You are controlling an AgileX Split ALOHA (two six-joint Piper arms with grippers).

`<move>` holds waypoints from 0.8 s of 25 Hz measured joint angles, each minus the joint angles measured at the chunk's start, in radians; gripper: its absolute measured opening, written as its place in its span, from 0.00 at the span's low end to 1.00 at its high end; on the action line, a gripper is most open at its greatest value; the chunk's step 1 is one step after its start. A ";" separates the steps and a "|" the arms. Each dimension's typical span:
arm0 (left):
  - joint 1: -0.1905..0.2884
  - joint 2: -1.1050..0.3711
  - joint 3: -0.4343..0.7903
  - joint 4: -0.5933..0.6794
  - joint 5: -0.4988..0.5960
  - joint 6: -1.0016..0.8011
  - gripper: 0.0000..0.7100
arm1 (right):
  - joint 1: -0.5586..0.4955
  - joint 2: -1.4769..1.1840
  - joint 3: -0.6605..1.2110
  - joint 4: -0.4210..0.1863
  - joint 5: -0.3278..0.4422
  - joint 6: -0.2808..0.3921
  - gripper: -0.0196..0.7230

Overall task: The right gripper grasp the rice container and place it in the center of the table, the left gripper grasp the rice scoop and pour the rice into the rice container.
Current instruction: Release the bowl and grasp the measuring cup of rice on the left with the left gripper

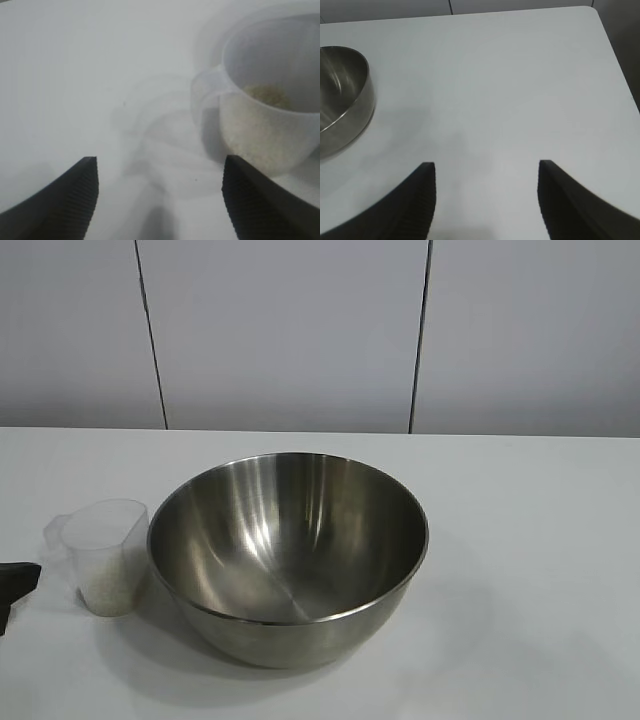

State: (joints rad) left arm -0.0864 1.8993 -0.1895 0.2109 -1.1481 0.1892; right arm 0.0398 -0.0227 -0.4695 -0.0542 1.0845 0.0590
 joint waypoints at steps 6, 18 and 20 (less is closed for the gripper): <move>0.000 0.036 -0.011 0.025 -0.008 -0.003 0.71 | 0.000 0.000 0.000 0.000 0.000 0.000 0.58; 0.000 0.149 -0.120 0.059 -0.007 -0.063 0.71 | 0.000 0.000 0.001 0.000 0.000 0.000 0.58; 0.000 0.163 -0.142 0.059 -0.006 -0.083 0.71 | 0.000 0.000 0.001 0.000 0.000 0.000 0.58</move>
State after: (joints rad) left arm -0.0864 2.0626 -0.3319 0.2698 -1.1537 0.1064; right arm 0.0398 -0.0227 -0.4684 -0.0542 1.0845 0.0590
